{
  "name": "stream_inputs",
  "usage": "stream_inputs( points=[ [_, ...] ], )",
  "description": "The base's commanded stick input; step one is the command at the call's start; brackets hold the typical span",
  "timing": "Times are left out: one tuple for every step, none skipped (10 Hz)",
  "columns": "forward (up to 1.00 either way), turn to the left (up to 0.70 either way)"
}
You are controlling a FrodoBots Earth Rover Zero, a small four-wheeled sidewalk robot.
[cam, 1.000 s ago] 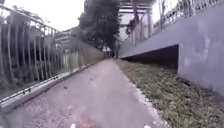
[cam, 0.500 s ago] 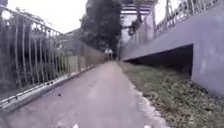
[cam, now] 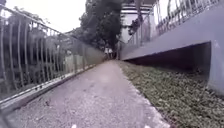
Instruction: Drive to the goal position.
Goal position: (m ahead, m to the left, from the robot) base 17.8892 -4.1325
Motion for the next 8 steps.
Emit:
stream_inputs(
  points=[
    [0.7, 0.0],
    [0.7, 0.0],
    [0.7, 0.0],
    [0.7, 0.0],
    [0.7, 0.26],
    [0.7, 0.35],
    [0.7, 0.06],
    [0.7, 0.0]
  ],
)
